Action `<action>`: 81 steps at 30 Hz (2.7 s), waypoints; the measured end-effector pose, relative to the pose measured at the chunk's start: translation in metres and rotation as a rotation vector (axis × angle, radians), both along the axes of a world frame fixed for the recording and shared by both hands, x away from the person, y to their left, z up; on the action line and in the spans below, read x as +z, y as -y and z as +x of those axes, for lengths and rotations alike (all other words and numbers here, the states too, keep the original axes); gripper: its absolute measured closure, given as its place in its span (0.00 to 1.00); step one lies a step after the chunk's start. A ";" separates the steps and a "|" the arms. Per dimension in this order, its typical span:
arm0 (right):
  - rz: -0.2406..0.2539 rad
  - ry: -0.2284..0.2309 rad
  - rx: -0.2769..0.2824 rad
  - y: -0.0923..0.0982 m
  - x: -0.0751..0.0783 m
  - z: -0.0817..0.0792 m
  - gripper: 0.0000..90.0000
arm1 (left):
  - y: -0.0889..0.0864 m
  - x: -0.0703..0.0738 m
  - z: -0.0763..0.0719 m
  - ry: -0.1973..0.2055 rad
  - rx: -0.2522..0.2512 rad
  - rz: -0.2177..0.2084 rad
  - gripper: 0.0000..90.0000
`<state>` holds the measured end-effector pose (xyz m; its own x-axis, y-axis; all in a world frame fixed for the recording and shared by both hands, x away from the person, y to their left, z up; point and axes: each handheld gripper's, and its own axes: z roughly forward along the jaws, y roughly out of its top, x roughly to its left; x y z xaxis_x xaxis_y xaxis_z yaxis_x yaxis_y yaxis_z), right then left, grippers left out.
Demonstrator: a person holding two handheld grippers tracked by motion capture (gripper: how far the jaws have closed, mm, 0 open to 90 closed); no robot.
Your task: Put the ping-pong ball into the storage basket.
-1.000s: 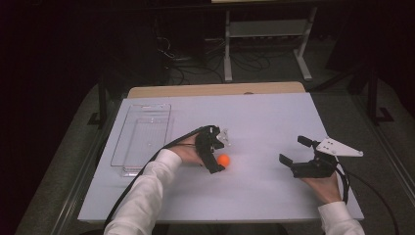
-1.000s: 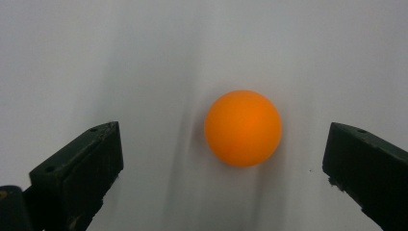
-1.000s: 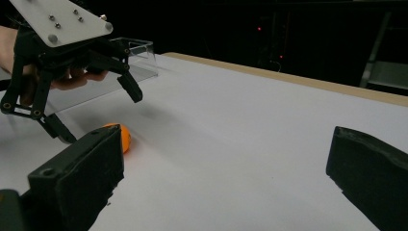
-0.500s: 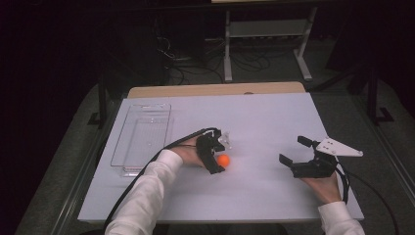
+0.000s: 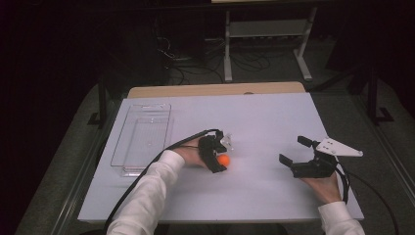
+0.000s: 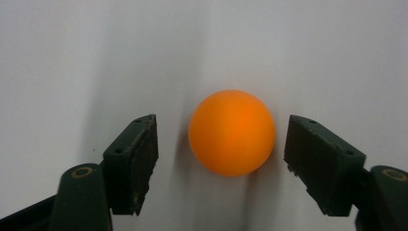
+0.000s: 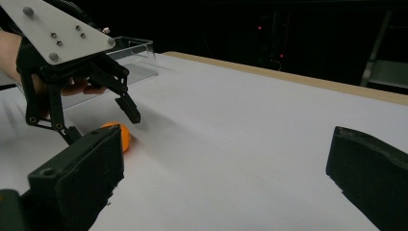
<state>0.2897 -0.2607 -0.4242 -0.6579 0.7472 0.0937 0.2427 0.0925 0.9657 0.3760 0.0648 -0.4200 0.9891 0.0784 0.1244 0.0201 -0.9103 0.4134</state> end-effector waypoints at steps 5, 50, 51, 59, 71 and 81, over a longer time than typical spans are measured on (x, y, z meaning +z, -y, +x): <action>0.000 0.001 0.002 0.000 0.000 0.000 0.00 | 0.000 -0.001 0.001 -0.015 0.000 0.000 0.38; 0.001 0.001 0.005 -0.001 0.000 0.000 0.00 | -0.003 0.010 -0.001 -0.024 -0.024 -0.005 0.56; 0.000 0.001 0.005 -0.001 0.000 0.000 0.00 | -0.004 0.010 -0.001 -0.024 -0.023 -0.007 0.56; 0.001 0.001 0.005 -0.001 0.000 0.000 0.00 | -0.008 0.024 0.000 -0.014 -0.015 -0.010 0.56; 0.005 0.007 0.004 -0.001 0.001 -0.001 0.00 | -0.019 0.047 0.002 0.005 0.013 -0.023 0.56; 0.002 0.001 0.010 -0.002 0.001 -0.001 0.00 | -0.025 0.066 0.001 0.025 0.021 -0.021 0.56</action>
